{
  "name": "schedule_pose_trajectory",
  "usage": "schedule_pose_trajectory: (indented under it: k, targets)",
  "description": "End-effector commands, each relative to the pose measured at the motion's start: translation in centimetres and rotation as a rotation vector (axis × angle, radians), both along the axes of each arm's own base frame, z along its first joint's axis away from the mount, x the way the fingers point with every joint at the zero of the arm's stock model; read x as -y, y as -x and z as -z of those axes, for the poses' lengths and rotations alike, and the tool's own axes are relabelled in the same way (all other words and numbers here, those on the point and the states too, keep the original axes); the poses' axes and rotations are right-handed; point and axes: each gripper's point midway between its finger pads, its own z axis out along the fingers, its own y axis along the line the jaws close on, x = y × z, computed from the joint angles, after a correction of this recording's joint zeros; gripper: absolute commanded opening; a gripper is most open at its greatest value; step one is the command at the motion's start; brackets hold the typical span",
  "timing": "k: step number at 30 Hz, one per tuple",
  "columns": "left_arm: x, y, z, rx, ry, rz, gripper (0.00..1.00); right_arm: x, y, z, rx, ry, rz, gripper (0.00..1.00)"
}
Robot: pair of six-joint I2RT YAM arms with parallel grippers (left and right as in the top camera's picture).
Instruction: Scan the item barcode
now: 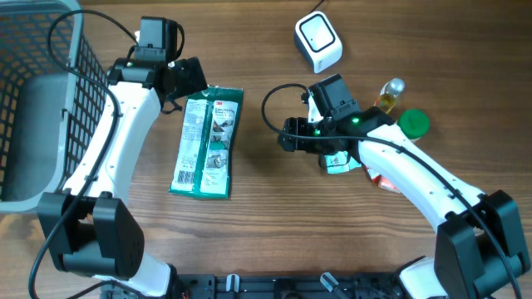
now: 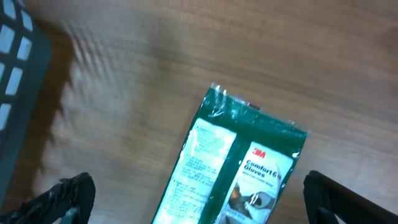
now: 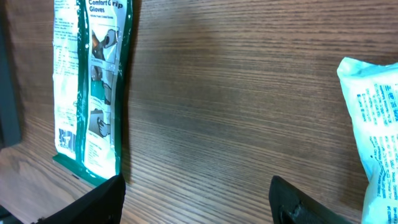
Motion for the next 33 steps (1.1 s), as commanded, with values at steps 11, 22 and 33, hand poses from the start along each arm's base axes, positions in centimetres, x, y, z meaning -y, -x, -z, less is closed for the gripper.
schedule_pose_trajectory:
  k: [11,22,33]
  targets:
    - [3.8,2.7,1.7,-0.138,0.203,0.107,0.51,0.3,0.2,0.7,-0.007,0.024,-0.004,0.74]
    - [1.7,3.2,2.1,-0.160,0.097,0.056,0.04,0.4,0.3,0.7,-0.013,0.027,-0.004,0.74]
    - [-1.5,3.6,4.3,-0.209,-0.079,-0.019,0.10,0.4,0.3,0.7,-0.013,0.027,-0.004,0.74]
